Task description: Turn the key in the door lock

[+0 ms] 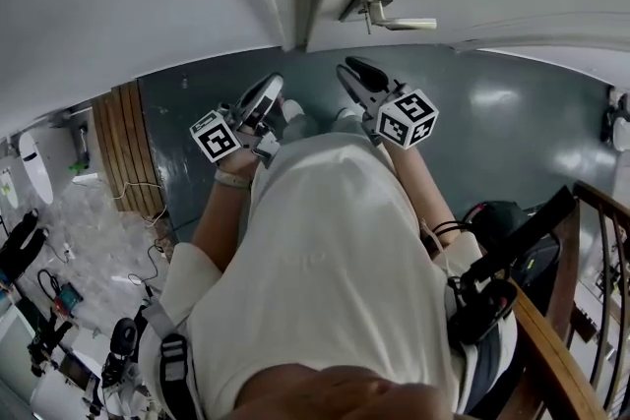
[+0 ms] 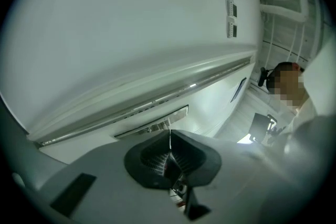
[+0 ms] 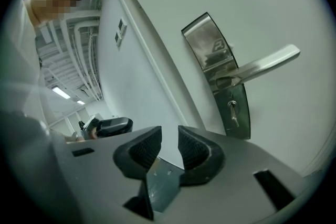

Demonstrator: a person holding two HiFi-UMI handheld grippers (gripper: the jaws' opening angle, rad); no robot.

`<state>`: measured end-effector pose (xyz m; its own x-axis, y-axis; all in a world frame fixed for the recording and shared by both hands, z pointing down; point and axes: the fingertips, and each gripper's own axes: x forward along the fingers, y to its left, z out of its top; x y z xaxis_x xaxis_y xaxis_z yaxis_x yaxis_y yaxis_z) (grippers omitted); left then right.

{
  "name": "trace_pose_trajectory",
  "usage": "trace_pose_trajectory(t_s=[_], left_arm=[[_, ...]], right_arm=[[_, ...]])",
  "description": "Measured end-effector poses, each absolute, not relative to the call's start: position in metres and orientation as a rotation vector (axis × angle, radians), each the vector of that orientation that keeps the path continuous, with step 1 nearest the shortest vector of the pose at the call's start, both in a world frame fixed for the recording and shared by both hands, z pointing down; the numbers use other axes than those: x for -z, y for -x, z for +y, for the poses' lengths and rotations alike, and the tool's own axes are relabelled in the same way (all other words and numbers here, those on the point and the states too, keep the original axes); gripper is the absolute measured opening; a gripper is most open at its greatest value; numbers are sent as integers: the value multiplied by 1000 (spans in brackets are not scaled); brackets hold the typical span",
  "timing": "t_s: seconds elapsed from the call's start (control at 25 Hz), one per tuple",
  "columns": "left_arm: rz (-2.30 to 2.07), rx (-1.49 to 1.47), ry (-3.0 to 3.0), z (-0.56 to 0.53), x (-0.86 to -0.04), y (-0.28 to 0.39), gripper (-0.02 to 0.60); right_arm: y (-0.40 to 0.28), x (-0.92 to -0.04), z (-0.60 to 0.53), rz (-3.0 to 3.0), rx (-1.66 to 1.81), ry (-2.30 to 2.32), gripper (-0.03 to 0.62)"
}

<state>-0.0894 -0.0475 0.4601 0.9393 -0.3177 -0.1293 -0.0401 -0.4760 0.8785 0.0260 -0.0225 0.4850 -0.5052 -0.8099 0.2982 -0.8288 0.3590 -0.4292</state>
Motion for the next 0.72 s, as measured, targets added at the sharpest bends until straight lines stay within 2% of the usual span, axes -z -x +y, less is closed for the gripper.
trace_pose_trajectory(t_s=[0.16,0.44,0.72], left_arm=[[-274,343,-2097,-14,-448,88,9],[-331,338,-2103,101,-454,48,9],[-350,327,-2169,193,-440,14,9]], right_arm=[[-23,-473,4,-2650,-901,-1504,100],[-58,-456,117,-2769,-884,-1441,100],[-78,-455,198,-2880,-1060,-1383,100]])
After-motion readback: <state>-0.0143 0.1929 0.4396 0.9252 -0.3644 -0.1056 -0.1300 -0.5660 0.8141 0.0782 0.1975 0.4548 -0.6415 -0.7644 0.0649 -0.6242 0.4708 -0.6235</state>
